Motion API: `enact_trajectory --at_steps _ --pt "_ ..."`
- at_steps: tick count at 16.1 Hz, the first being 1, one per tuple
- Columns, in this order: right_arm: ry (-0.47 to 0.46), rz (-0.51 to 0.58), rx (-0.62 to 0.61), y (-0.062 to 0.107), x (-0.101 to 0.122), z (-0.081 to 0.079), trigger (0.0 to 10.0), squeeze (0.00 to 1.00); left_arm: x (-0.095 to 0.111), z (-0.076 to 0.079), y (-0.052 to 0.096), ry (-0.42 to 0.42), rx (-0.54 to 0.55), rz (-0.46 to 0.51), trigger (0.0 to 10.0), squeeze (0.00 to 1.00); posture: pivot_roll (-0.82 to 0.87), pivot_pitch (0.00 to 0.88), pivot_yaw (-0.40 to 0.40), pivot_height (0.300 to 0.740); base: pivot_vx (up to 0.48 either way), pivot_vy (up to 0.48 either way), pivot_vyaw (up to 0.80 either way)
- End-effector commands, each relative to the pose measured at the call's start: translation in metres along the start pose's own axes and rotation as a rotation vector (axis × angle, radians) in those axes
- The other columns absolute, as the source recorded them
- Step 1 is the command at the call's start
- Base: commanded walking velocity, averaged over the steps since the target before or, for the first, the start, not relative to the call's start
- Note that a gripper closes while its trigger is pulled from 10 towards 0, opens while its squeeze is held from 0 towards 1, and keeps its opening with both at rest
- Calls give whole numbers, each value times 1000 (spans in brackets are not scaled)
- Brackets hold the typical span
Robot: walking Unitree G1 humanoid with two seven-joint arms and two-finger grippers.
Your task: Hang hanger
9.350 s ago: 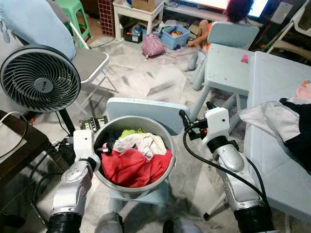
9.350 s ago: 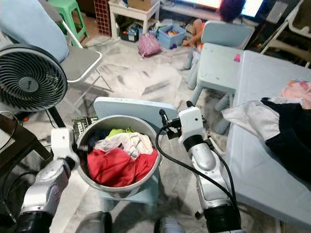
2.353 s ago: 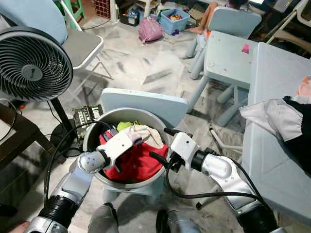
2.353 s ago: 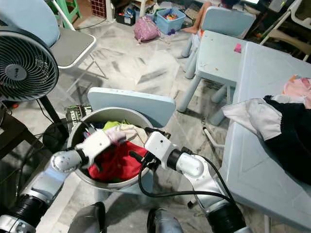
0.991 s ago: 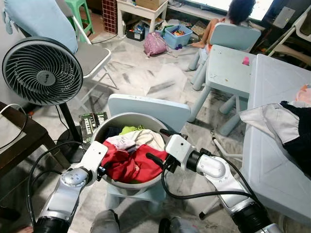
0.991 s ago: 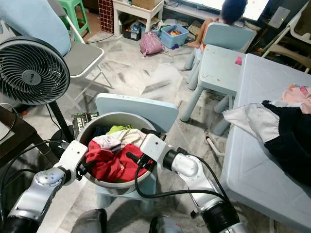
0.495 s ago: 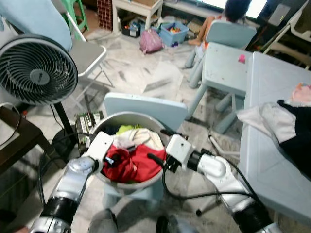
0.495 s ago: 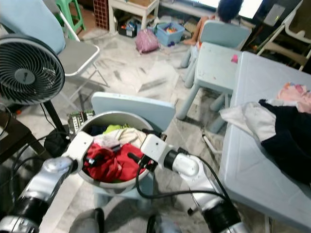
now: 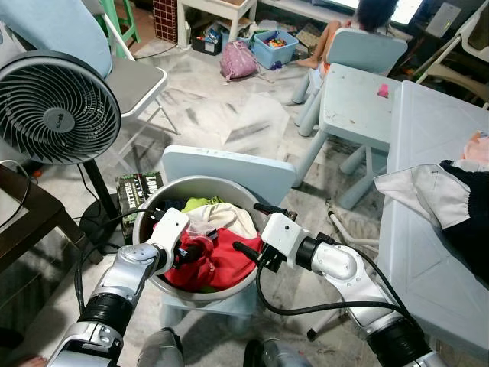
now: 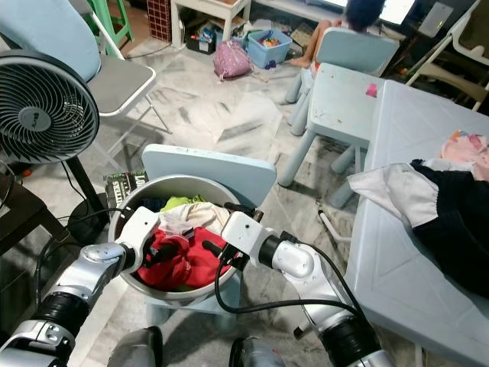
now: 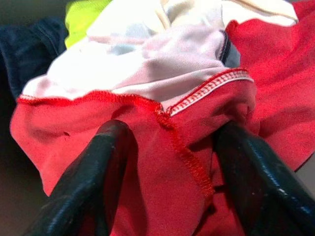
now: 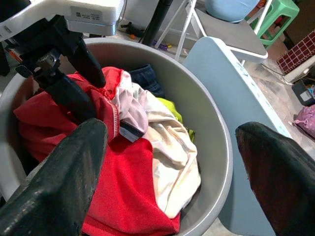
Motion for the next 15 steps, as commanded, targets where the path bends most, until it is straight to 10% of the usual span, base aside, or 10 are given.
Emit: enact_trajectory --at_steps 1,15 --pt "20 -5 5 2 2 2 10000 0 1 6 -2 -9 -24 -1 0 0 -10 121 -139 740 0 0 0" --pt "7 -2 56 0 1 -9 10000 0 2 0 -5 -8 18 23 0 0 3 110 -145 740 0 0 0"
Point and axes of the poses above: a point about 5 cm out from each wrist's last joint towards the gripper, its own y axis pointing back from the gripper into the wrist, its own x axis along the axis of the wrist's last joint, z = x × y, the point moved 6 cm from there along -y, pointing out of the wrist towards the gripper, and after that the axes turned 2 degrees about y, right-handed, at the moved point
